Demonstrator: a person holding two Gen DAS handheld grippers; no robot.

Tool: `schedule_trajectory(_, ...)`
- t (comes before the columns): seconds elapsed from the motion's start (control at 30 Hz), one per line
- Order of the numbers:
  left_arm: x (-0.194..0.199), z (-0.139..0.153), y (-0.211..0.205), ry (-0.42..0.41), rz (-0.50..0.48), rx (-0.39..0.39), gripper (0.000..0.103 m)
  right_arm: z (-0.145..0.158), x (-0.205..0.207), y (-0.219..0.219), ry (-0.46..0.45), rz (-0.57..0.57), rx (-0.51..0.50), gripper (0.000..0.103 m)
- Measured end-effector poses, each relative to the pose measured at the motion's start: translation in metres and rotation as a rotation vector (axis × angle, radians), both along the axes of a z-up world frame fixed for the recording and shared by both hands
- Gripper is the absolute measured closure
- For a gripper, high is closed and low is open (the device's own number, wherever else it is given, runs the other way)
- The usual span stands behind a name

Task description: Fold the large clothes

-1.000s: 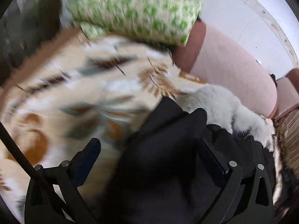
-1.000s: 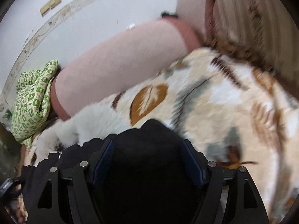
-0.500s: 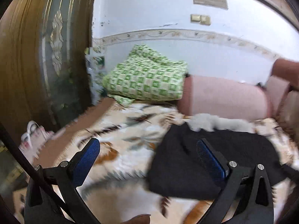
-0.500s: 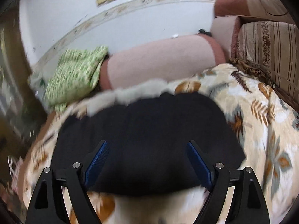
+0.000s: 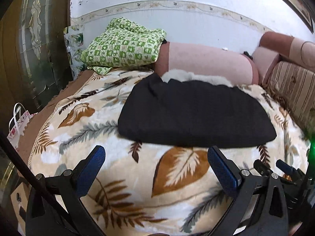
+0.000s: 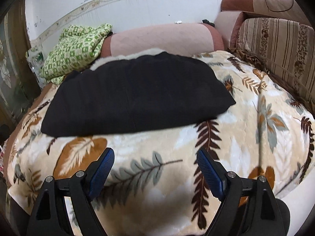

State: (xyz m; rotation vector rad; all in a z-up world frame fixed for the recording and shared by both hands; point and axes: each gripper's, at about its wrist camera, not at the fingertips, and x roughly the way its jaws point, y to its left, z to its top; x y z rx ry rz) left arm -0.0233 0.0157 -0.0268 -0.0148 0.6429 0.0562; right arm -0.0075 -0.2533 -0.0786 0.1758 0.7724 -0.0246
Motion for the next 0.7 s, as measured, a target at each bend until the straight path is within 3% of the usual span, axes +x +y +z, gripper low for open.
schedule_trajectory(0.7, 0.01, -0.035, -0.004, 0.125, 0.047, 0.04, 0.0, -0.001, -0.005, 0.02, -0.021, 0.003, -0.158, 0.014)
